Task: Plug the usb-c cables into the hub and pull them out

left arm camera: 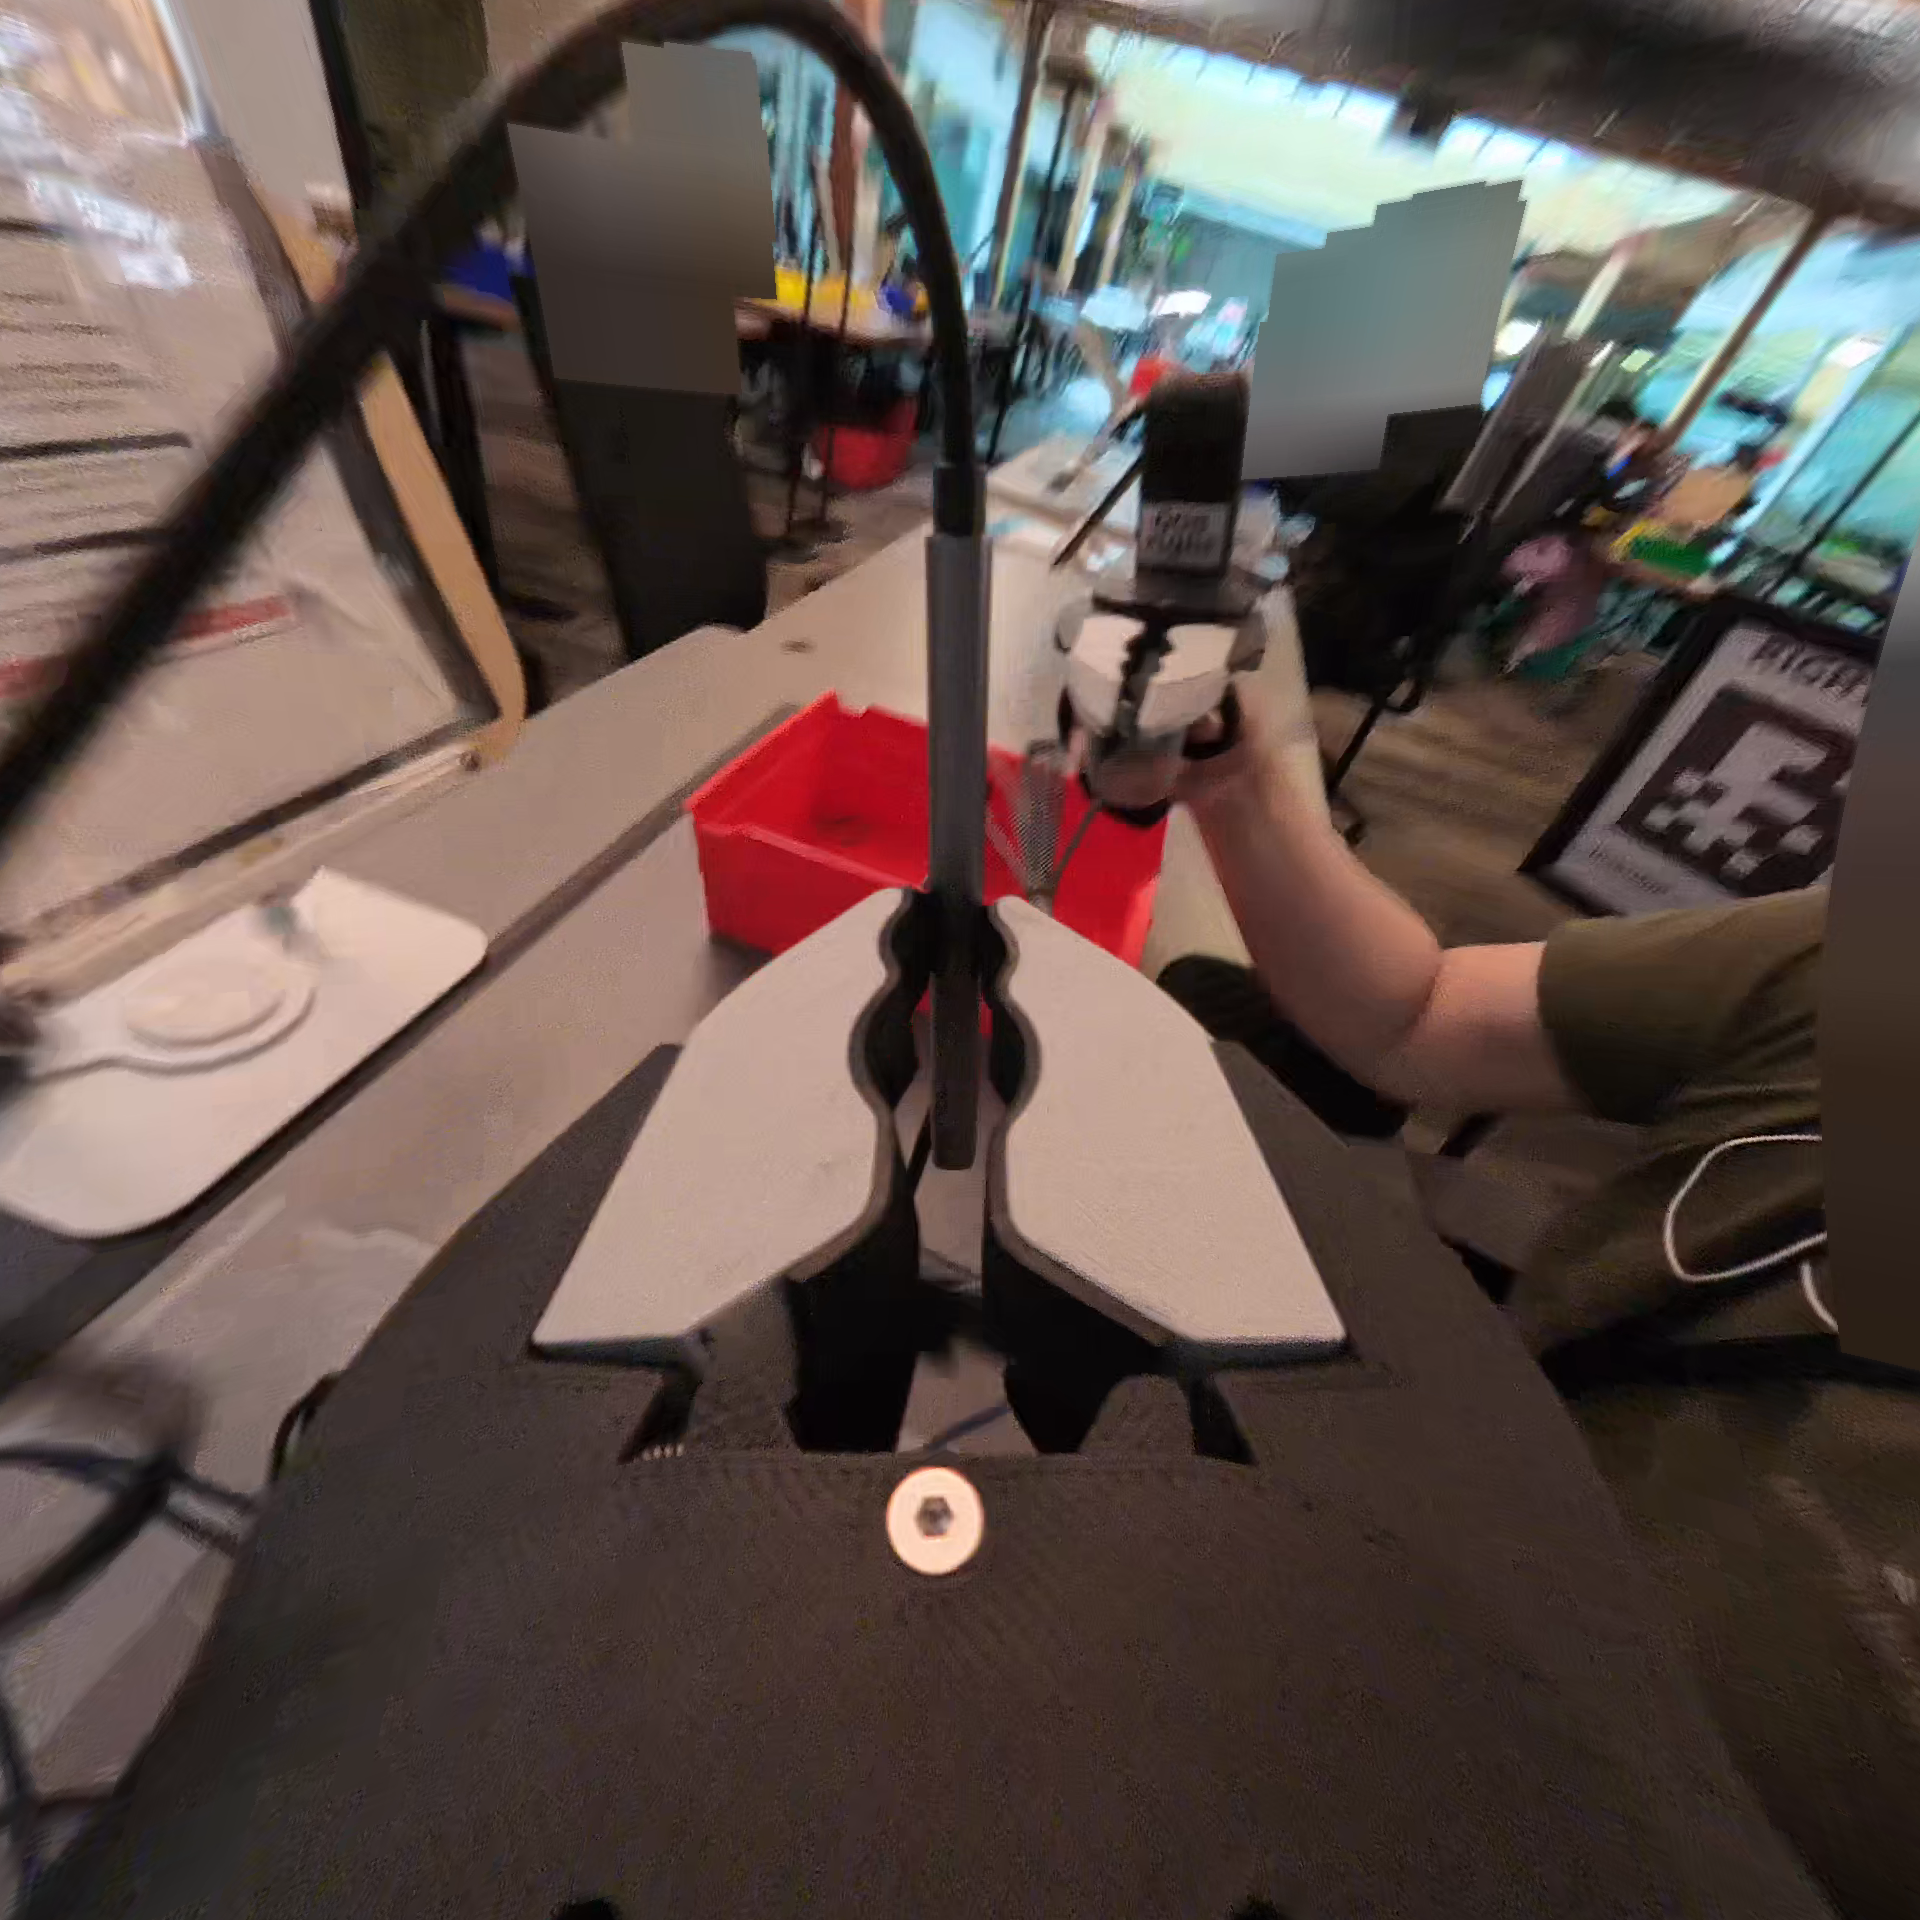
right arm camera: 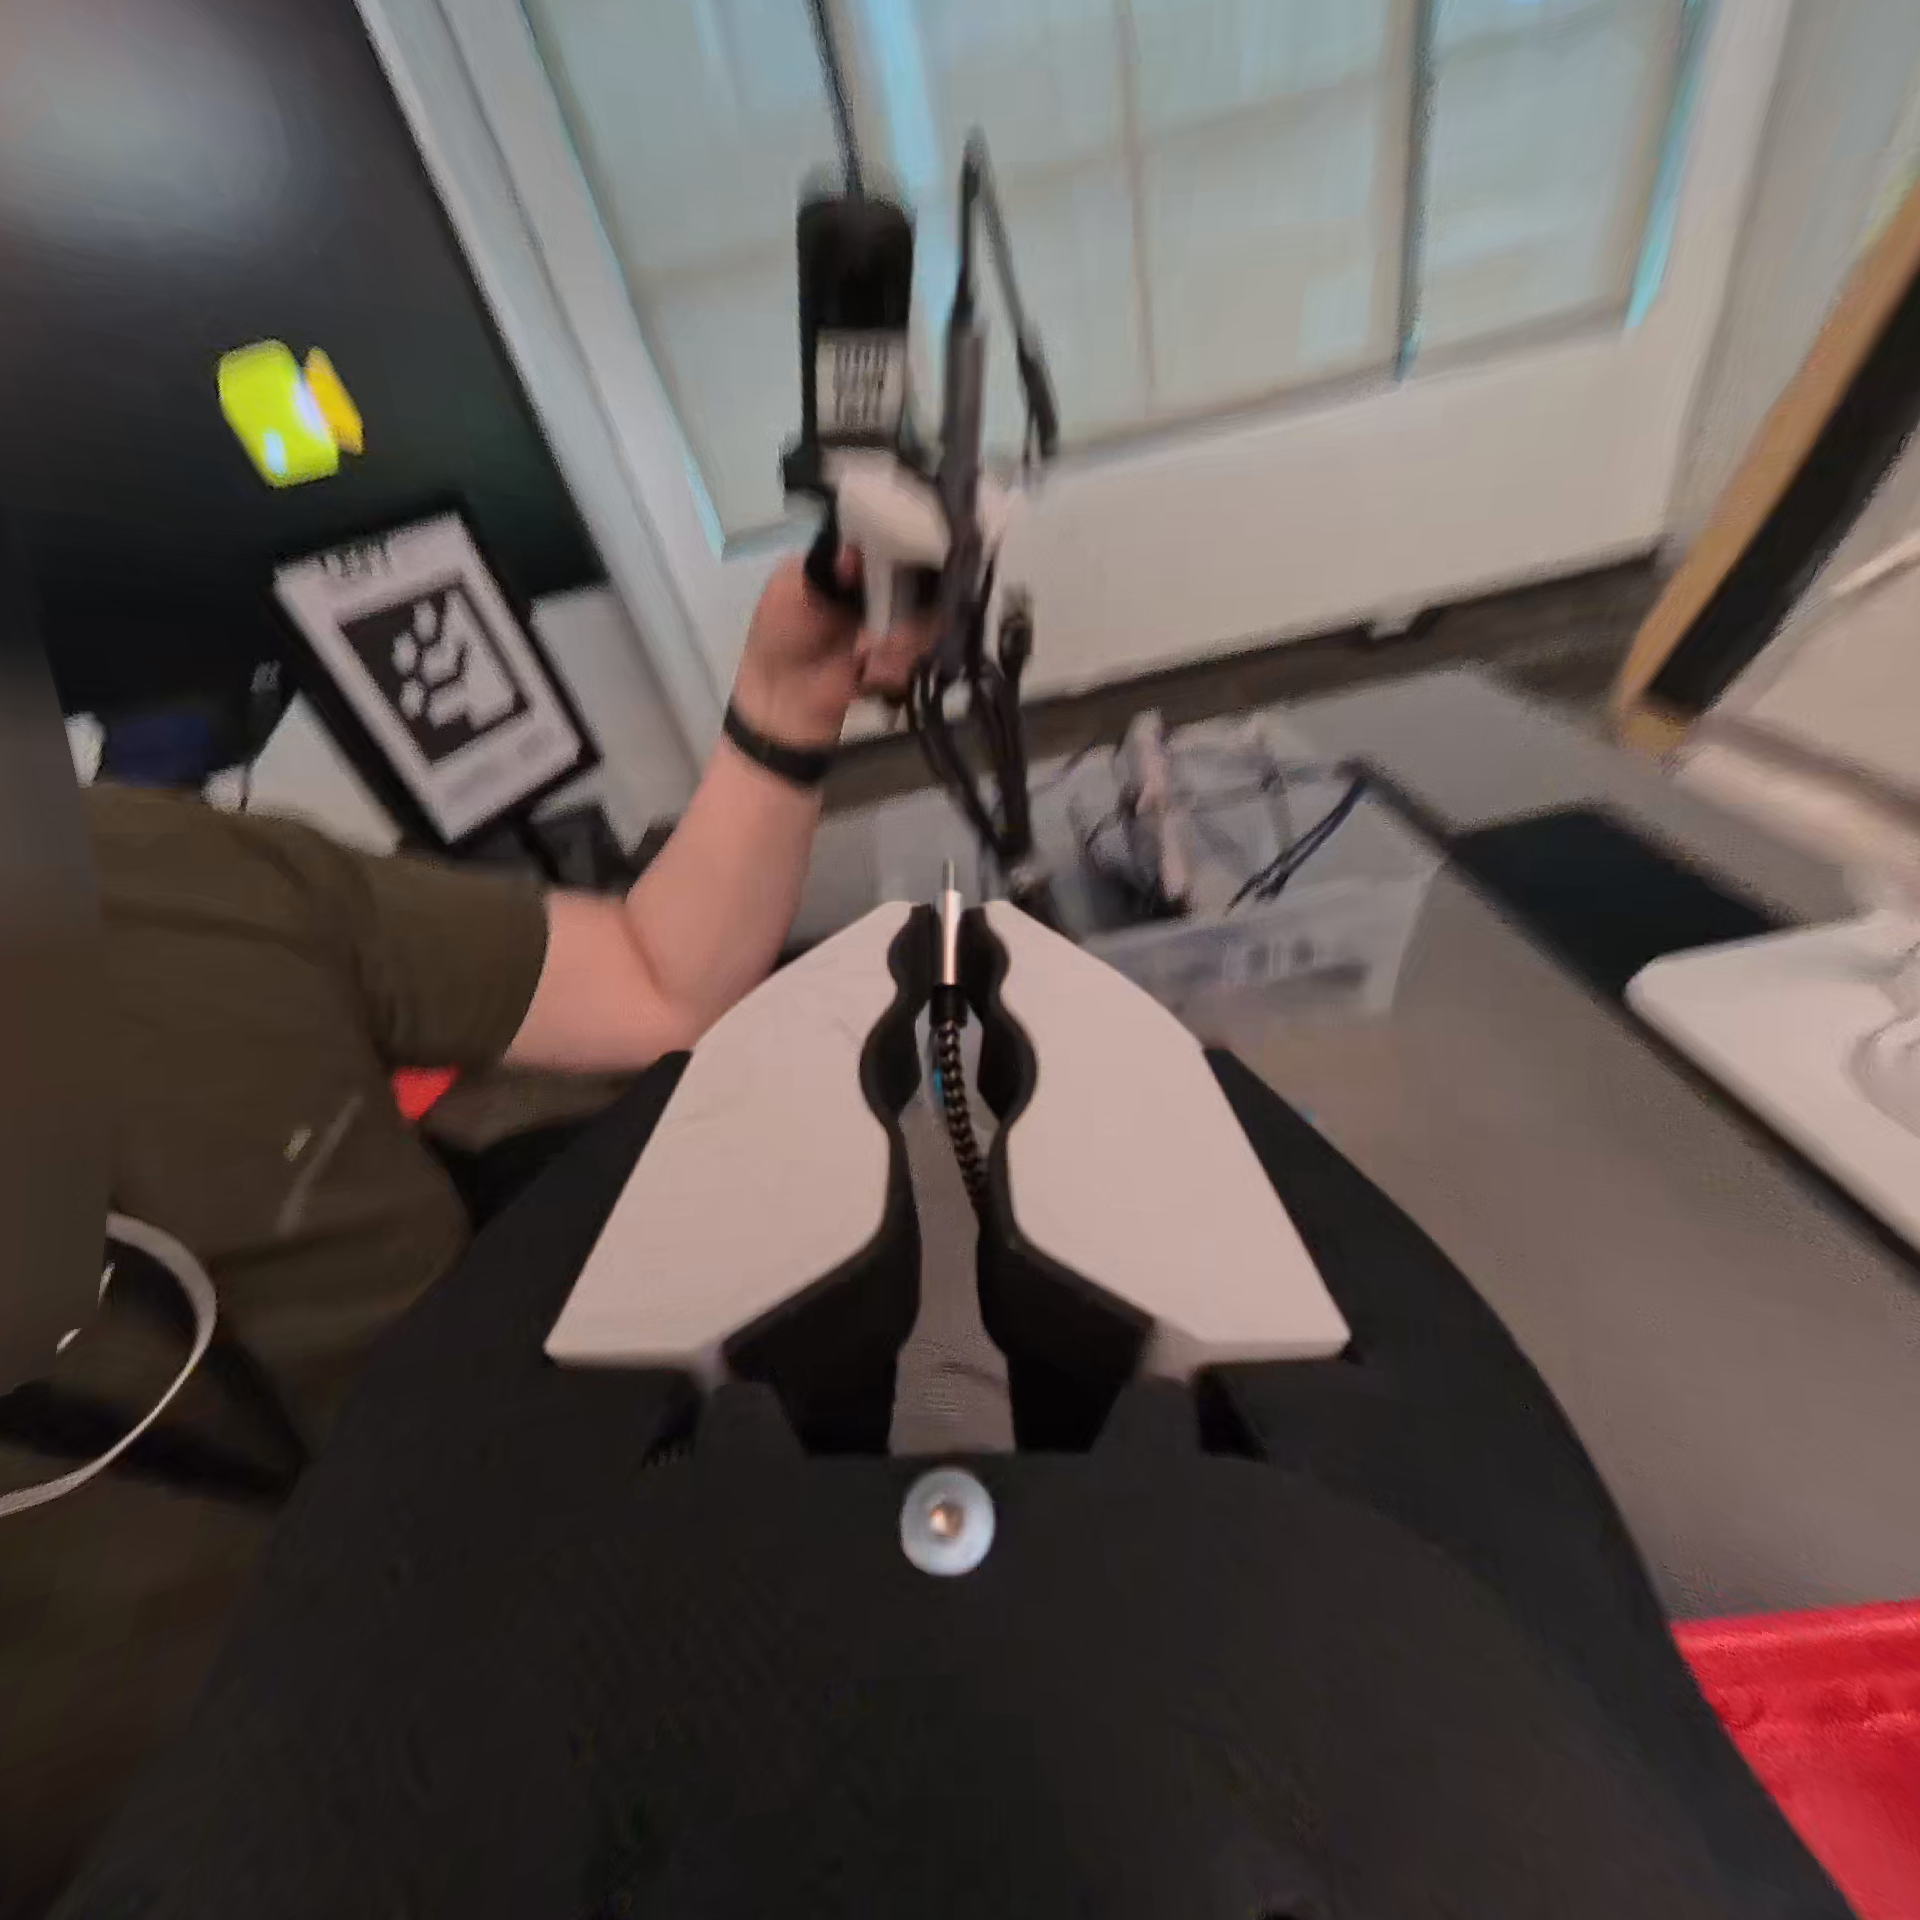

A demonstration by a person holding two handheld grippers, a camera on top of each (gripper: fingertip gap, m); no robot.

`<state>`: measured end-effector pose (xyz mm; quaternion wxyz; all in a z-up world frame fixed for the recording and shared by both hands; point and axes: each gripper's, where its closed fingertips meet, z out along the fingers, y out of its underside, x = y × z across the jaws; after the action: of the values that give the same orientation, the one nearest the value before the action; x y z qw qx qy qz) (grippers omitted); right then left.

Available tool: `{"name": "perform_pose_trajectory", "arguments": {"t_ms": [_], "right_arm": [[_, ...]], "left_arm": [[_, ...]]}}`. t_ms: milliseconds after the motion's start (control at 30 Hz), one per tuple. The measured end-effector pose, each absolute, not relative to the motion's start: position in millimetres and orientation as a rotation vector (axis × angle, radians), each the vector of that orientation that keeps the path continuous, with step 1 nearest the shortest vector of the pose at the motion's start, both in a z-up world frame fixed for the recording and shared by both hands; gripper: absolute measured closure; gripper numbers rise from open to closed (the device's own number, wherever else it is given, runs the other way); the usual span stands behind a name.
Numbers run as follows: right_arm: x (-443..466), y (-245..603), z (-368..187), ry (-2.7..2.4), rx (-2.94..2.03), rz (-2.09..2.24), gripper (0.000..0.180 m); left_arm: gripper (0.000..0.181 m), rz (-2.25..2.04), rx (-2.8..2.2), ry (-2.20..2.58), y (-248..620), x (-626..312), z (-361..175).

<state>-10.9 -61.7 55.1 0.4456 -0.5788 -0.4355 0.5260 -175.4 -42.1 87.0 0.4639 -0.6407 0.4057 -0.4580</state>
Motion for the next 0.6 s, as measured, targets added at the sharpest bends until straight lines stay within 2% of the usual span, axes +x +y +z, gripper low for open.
{"name": "perform_pose_trajectory", "arguments": {"t_ms": [167, 333, 367, 433, 600], "right_arm": [[-54.4, -58.5, -53.5, -1.321, -1.951, 1.09, 0.173], [-80.2, -48.4, -103.0, -1.311, -2.101, 1.052, 0.173], [-82.7, -48.6, -103.1, -1.297, -2.111, 1.097, 0.165], [-90.5, -46.9, -80.1, -1.231, -1.981, 1.231, 0.162], [-91.4, -42.1, 19.6, -0.934, -1.436, 1.351, 0.145]], "left_arm": [[0.172, -1.234, -1.585, 1.023, -49.8, -164.3, 84.9], [0.172, -1.341, -1.602, 0.986, -45.2, -158.4, 81.3], [0.172, -1.341, -1.606, 0.995, -45.4, -155.8, 79.5], [0.172, -1.342, -1.611, 1.015, -46.1, -147.8, 76.2], [0.172, -1.388, -1.618, 1.044, -47.4, -116.1, 64.9]]}}
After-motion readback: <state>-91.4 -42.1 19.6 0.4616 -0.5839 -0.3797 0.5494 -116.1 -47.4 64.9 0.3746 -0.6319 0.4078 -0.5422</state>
